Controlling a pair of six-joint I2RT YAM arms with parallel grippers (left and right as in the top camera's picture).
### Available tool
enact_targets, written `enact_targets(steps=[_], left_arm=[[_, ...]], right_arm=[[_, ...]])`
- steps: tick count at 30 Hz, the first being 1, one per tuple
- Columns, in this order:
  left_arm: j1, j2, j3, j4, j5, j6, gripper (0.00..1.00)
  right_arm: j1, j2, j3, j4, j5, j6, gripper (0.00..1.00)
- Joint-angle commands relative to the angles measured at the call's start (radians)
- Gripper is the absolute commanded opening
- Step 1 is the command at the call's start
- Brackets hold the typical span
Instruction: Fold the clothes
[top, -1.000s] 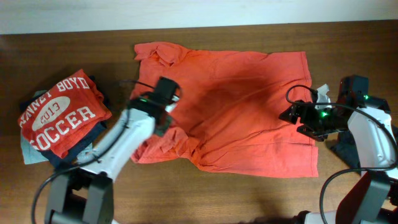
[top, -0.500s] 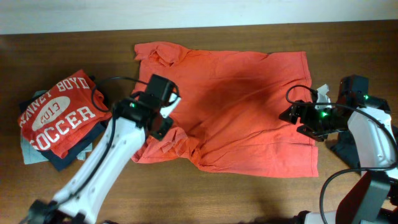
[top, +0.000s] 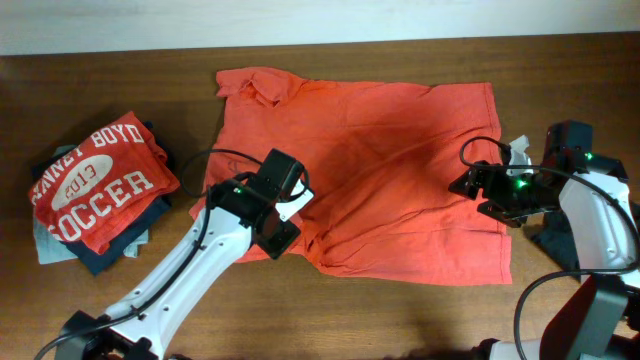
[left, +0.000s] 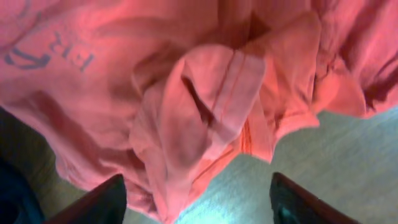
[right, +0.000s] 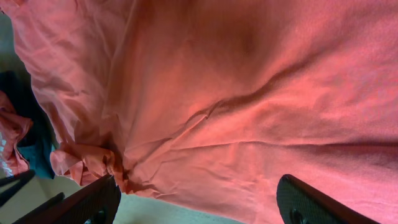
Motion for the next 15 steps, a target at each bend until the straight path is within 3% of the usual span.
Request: enact_targets(steps=[1, 4, 7, 9, 10, 11, 12, 13, 15], left_arm=[[-0.001, 0.008, -0.04, 0.042, 0.015, 0.01, 0.74], [-0.001, 0.024, -0.063, 0.068, 0.014, 0.01, 0.74], [-0.001, 0.061, -0.087, 0.107, -0.032, 0.01, 0.66], [-0.001, 0.091, -0.091, 0.134, -0.072, 0.007, 0.5], [-0.001, 0.101, -0.091, 0.146, -0.093, -0.005, 0.37], [0.001, 0.113, -0.091, 0.17, -0.131, -0.044, 0.16], [0.005, 0.113, -0.091, 0.184, -0.146, -0.066, 0.08], [0.013, 0.113, -0.09, 0.196, -0.15, -0.082, 0.01], [0.032, 0.108, -0.088, 0.208, -0.143, -0.124, 0.0]], right_arm=[[0.003, -0.003, 0.015, 0.0, 0.004, 0.0, 0.86], [0.003, -0.003, 0.015, 0.0, 0.004, 0.0, 0.86], [0.003, -0.003, 0.015, 0.0, 0.004, 0.0, 0.86], [0.003, -0.003, 0.015, 0.0, 0.004, 0.0, 0.86], [0.003, -0.003, 0.015, 0.0, 0.004, 0.0, 0.86], [0.003, -0.003, 0.015, 0.0, 0.004, 0.0, 0.86], [0.003, -0.003, 0.015, -0.001, 0.004, 0.0, 0.85], [0.003, -0.003, 0.015, -0.003, 0.004, 0.0, 0.85], [0.003, -0.003, 0.015, -0.008, 0.004, 0.0, 0.85]])
